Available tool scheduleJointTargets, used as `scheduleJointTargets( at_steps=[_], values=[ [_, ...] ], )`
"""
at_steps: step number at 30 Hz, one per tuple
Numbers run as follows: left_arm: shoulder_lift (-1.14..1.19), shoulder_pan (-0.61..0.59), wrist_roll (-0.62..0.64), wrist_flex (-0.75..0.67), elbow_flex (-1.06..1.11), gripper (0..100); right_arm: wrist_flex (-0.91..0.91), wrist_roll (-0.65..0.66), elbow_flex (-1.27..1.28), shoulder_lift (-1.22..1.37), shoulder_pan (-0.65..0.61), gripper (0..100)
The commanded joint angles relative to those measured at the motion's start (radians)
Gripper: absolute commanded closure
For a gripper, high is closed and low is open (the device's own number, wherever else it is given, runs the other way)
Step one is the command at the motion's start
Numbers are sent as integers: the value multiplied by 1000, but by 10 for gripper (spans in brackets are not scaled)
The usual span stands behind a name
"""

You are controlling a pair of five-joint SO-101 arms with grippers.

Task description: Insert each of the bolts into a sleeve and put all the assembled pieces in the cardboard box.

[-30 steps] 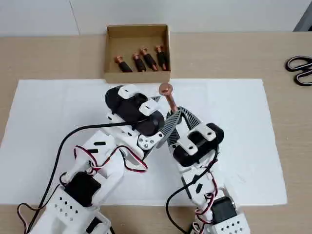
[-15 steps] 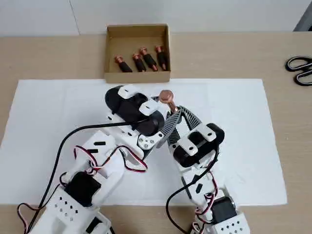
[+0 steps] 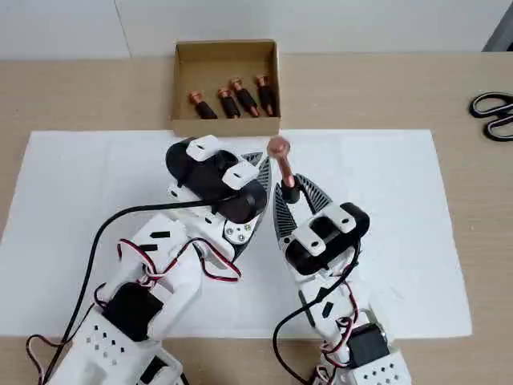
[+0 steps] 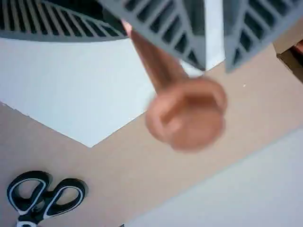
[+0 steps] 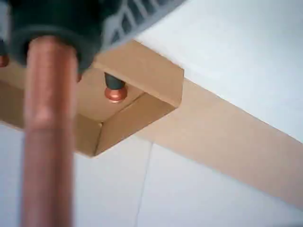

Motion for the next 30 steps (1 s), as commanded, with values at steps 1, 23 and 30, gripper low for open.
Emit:
scheduleJointTargets(
  at_steps=[1,23,30],
  values=[
    [-3,3,0,-2,-50,993,-28,8,-15,-16,2,994],
    [-298,-482,0,5,182,993,163,6,-163,36,166,995],
    [-623,-491,0,0,426,993,294,5,-500,380,249,995]
  ],
)
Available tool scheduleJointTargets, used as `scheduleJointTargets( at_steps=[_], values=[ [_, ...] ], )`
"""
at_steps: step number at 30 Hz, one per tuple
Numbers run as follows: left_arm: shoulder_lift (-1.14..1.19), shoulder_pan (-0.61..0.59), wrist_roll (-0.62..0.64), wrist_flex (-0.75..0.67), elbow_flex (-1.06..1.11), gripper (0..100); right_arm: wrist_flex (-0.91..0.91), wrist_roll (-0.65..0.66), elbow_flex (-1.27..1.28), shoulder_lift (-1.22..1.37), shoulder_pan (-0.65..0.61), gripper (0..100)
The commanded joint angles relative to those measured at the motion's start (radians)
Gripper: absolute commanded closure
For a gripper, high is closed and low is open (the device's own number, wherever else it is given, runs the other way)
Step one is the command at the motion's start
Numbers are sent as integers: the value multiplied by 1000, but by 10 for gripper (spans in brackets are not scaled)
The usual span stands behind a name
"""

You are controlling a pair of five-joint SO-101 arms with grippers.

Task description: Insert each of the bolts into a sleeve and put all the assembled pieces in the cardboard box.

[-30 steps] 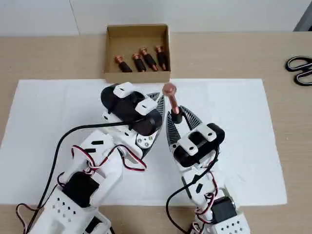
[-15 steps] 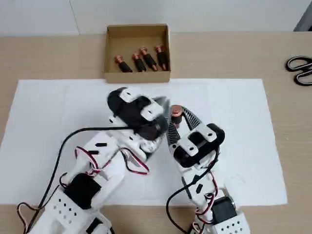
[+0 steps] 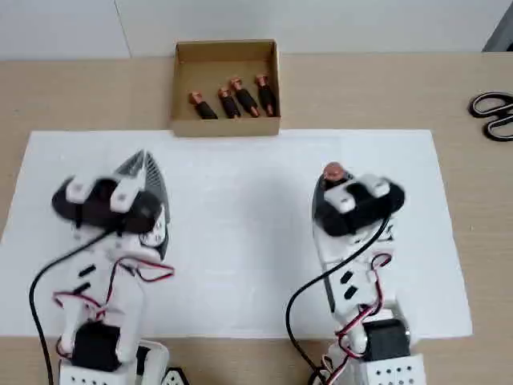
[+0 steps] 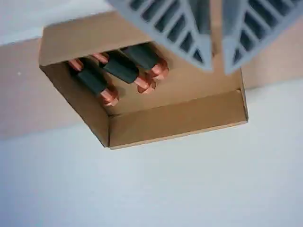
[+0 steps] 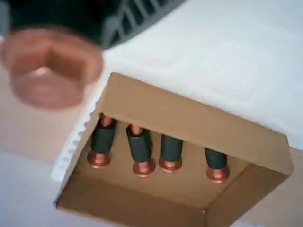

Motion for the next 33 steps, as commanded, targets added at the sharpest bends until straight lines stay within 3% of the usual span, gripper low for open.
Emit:
scheduleJointTargets(
  at_steps=[1,11,19,25,33],
  values=[
    [-147,-9,0,-2,96,993,-2,3,-250,228,15,995],
    [-232,-11,58,-224,193,993,-305,8,-730,1000,-31,995],
    [-232,-23,84,-236,225,993,-320,9,-1157,1478,-77,995],
    [-232,-172,89,-236,231,993,-321,11,-1537,1845,-79,995],
    [-232,-230,91,-239,246,993,-314,195,-2067,2310,-130,995]
  ],
)
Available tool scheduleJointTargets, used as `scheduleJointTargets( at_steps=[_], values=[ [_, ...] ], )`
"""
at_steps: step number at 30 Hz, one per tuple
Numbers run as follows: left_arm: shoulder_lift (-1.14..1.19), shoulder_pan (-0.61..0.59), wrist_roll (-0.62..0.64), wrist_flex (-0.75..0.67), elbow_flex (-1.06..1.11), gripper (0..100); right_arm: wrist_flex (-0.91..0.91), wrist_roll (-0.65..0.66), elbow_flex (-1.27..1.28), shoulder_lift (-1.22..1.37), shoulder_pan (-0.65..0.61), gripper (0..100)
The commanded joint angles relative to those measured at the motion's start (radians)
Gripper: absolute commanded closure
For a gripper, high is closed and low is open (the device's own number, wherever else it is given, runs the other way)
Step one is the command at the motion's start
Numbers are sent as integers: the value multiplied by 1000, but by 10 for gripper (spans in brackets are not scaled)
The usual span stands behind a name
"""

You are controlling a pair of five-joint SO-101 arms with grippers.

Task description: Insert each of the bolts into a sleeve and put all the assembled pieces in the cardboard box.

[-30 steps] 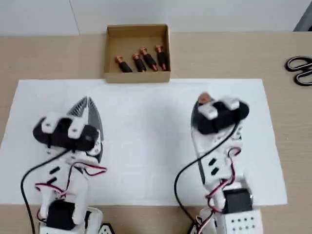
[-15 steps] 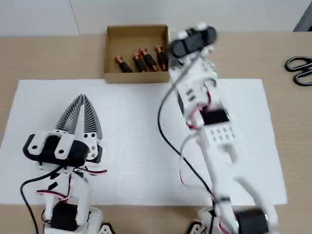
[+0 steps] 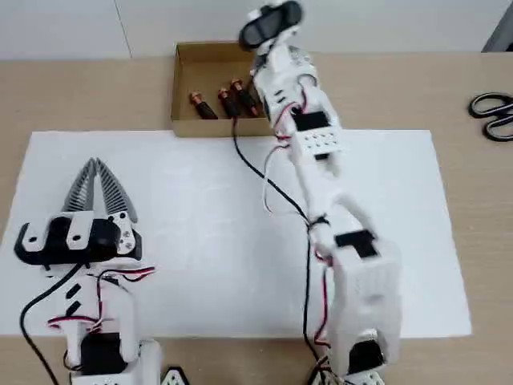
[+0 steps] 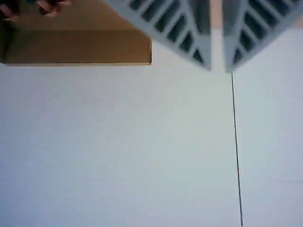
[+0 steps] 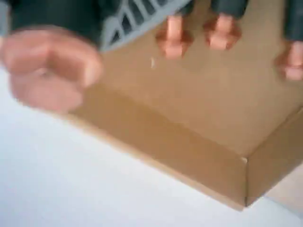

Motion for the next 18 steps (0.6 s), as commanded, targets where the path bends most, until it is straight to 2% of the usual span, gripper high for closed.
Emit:
scheduleJointTargets(
  at_steps=[1,7,18],
  values=[
    [-12,-8,5,-26,8,993,-21,38,-298,148,-27,995],
    [-12,-12,5,-26,15,993,-18,37,-542,369,-70,995],
    [-12,-11,5,-26,15,993,-25,38,-697,582,-93,995]
  ],
)
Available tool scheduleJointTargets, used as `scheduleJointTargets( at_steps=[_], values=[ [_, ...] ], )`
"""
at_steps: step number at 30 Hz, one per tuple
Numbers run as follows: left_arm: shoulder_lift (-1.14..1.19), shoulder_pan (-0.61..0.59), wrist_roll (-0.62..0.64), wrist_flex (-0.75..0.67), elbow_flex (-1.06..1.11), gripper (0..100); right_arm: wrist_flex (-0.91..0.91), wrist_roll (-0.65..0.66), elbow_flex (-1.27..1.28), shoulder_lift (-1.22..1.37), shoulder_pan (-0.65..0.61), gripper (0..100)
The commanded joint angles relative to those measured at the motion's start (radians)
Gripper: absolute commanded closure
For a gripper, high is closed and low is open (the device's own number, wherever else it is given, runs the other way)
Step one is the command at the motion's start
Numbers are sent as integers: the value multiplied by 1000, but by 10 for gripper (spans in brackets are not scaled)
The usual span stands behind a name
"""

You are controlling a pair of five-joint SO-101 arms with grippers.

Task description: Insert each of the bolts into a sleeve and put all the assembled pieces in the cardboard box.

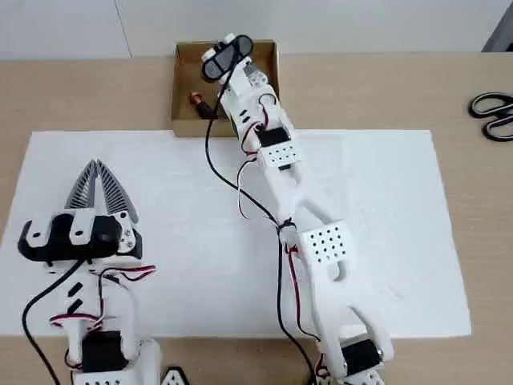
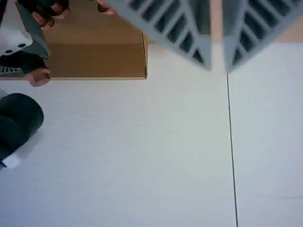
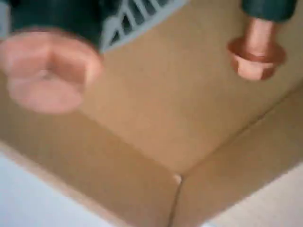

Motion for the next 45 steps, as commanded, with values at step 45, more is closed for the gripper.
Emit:
scheduleJointTargets(
  at_steps=[45],
  values=[
    [-11,5,6,15,-2,993,975,-51,-620,-176,4,832]
  ],
)
